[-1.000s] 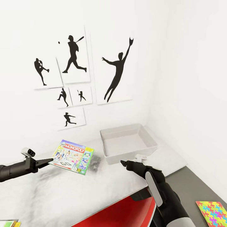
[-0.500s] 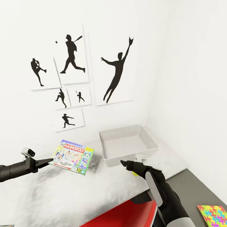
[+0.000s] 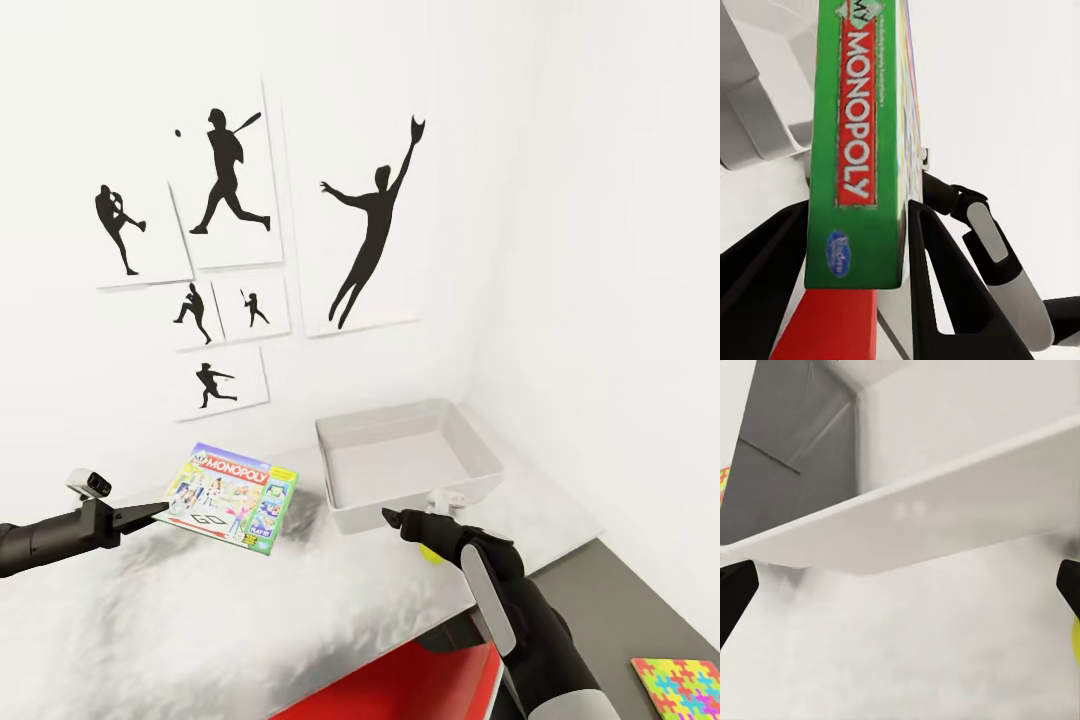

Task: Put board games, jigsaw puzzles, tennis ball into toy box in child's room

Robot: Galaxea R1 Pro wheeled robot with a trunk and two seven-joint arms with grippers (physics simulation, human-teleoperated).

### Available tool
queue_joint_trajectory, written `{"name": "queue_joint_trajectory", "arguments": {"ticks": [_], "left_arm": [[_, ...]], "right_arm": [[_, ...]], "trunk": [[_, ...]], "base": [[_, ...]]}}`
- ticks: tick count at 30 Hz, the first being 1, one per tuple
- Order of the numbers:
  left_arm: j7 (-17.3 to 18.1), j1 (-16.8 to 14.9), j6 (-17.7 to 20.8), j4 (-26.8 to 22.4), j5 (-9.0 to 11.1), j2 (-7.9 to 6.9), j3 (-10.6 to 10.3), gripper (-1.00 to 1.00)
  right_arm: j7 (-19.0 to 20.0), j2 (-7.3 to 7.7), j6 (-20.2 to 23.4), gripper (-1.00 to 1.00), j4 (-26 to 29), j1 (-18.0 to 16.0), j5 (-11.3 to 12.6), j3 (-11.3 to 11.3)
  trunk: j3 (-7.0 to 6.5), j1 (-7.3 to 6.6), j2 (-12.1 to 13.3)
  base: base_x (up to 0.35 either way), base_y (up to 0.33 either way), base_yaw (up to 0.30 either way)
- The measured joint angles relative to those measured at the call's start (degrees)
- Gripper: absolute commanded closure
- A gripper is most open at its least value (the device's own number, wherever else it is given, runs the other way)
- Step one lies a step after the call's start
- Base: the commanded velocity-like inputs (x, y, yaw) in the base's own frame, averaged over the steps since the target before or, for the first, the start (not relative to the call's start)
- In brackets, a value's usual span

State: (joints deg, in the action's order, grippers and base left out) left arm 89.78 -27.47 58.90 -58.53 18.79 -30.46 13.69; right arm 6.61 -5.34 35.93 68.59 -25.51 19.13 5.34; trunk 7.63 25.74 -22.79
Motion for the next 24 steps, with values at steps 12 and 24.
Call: {"name": "queue_joint_trajectory", "arguments": {"ticks": [12, 24], "left_arm": [[0.0, 0.0, 0.0, 0.0, 0.0, 0.01, 0.0, 1.00], [0.0, 0.0, 0.0, 0.0, 0.0, -0.01, 0.0, 1.00]], "right_arm": [[0.2, -0.05, 0.0, -1.00, 0.0, 0.0, 0.0, 0.0], [0.3, 0.00, 0.0, -1.00, 0.0, 0.0, 0.0, 0.0]], "trunk": [[0.00, 0.00, 0.0], [0.00, 0.00, 0.0]], "base": [[0.025, 0.015, 0.000], [0.000, 0.000, 0.000]]}}
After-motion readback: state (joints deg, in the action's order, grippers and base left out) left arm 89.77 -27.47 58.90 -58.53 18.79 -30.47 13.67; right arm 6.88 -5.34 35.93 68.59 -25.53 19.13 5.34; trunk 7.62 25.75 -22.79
